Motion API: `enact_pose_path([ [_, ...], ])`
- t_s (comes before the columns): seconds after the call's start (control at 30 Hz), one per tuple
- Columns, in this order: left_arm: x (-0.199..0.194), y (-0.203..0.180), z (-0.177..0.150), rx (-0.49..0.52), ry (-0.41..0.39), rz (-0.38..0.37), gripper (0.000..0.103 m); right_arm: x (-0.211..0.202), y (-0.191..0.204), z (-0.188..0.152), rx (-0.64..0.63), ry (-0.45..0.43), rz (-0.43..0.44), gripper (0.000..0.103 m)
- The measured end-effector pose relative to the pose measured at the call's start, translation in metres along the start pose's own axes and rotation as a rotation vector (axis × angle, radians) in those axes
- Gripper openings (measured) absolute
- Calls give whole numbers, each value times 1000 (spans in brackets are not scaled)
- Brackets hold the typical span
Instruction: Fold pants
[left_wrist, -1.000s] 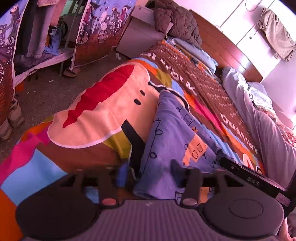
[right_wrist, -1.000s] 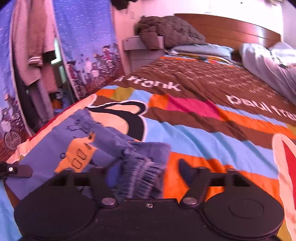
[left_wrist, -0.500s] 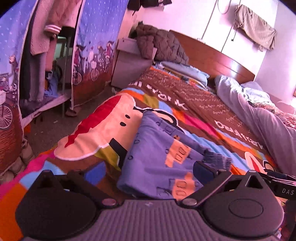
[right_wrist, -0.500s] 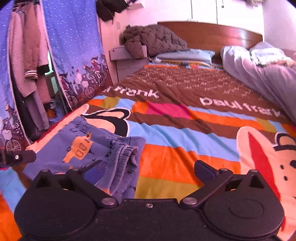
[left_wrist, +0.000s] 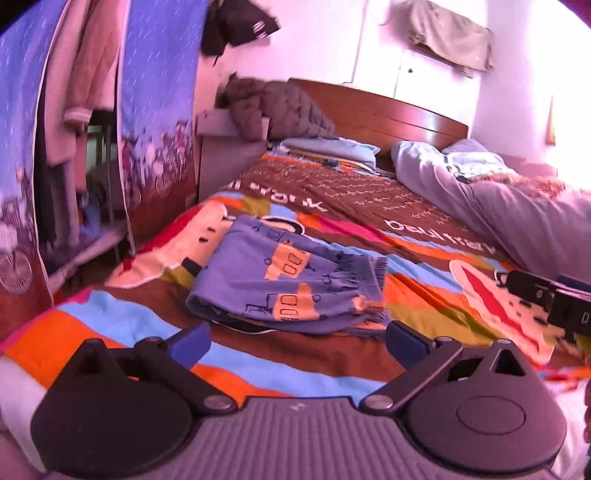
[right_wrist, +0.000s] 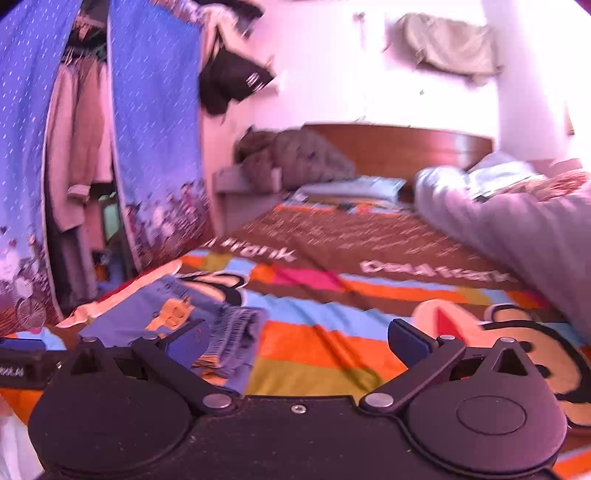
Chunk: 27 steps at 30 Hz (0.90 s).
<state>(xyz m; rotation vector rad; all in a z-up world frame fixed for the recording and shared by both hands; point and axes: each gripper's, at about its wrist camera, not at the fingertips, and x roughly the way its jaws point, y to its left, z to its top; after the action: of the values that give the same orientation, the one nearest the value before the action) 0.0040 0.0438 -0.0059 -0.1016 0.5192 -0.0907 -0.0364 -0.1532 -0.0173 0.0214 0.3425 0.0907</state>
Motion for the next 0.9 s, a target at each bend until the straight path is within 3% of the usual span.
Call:
enact_pose_path([
  [0.1, -10, -12, -2, 30, -13, 9, 103, -17, -9, -12, 40, -18, -31, 102],
  [0.3, -24, -14, -10, -55, -2, 4, 103, -37, -14, -34, 48, 12, -25, 102],
  [0.4, -27, -14, -13, -40, -5, 8, 103, -45, -13, -41, 38, 4, -50, 102],
  [0.53, -20, -14, -16, -37, 20, 8, 103, -44, -13, -48, 54, 17, -90, 102],
  [0.9, -14, -11, -18, -59, 24, 8, 103, -38, -16, -54, 76, 11, -85, 102],
])
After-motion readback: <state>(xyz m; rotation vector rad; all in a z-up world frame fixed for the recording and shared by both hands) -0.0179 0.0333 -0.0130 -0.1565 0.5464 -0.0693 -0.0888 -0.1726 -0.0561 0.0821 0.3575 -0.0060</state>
